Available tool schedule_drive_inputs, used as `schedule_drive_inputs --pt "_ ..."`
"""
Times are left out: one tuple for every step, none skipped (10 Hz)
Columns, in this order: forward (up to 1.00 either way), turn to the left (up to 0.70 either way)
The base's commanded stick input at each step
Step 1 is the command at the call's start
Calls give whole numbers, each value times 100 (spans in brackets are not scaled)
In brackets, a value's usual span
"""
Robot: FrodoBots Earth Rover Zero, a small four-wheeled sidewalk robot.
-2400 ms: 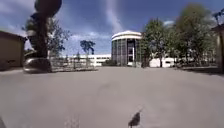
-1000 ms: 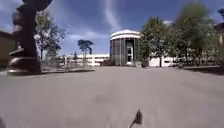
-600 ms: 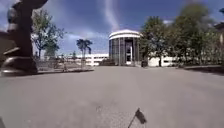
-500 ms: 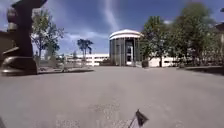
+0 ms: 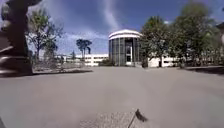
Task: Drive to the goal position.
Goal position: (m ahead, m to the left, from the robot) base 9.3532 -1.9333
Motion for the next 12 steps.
schedule_drive_inputs --pt "70 6" --pt "70 6" --pt "70 6" --pt "70 6" --pt "70 6" --pt "70 6" --pt "70 6" --pt "70 6" --pt "70 6" --pt "70 6" --pt "70 6" --pt "70 6"
